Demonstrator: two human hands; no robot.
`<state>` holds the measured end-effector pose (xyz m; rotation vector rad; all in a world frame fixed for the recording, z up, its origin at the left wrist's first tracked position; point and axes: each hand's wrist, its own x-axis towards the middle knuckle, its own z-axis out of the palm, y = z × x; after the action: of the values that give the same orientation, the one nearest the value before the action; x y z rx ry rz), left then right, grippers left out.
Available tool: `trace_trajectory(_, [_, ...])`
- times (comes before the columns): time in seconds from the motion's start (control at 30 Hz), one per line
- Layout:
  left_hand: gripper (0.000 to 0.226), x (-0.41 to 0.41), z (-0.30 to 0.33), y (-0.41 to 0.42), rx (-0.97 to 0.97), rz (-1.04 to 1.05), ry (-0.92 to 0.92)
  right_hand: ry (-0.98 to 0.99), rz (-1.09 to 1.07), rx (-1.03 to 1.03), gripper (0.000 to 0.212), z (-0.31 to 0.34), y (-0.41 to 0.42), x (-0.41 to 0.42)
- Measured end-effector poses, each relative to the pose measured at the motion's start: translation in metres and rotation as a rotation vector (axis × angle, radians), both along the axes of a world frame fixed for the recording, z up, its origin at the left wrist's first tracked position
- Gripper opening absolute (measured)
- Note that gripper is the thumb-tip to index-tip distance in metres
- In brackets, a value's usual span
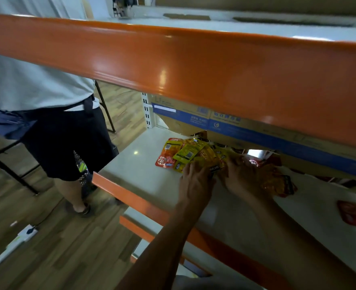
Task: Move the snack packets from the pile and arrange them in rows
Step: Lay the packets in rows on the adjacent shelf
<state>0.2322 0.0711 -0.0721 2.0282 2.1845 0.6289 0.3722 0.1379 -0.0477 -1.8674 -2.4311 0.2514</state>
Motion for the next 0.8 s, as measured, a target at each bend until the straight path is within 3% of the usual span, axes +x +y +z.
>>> trace_trajectory(0.1, [0.036, -0.007, 0.004, 0.000, 0.103, -0.012, -0.128, 0.049, 0.005, 0.118, 0.043, 0.000, -0.007, -0.003])
trace_trajectory(0.17, [0.021, -0.010, 0.010, -0.003, 0.186, 0.005, -0.190, 0.101, 0.002, 0.136, 0.038, 0.004, -0.007, -0.003])
trace_trajectory(0.27, [0.062, -0.014, 0.012, -0.007, 0.177, 0.053, -0.186, 0.092, -0.008, 0.033, 0.060, 0.004, -0.001, 0.000])
trace_trajectory(0.33, [0.089, -0.019, 0.017, -0.005, 0.062, 0.107, -0.143, 0.102, -0.011, 0.042, 0.069, 0.003, 0.000, 0.002])
trace_trajectory(0.47, [0.089, -0.022, 0.026, -0.008, -0.103, 0.225, -0.306, 0.088, 0.003, 0.081, 0.072, 0.006, -0.004, 0.005])
trace_trajectory(0.6, [0.115, -0.027, 0.026, -0.014, -0.141, 0.304, -0.467, 0.165, -0.043, -0.061, 0.093, 0.006, 0.002, 0.010])
trace_trajectory(0.67, [0.106, -0.030, 0.028, -0.016, -0.143, 0.292, -0.568, 0.164, -0.066, -0.105, 0.093, 0.007, 0.000, 0.009])
trace_trajectory(0.8, [0.069, -0.038, 0.029, -0.020, -0.132, 0.317, -0.776, 0.114, -0.058, 0.024, 0.079, 0.012, -0.012, 0.007])
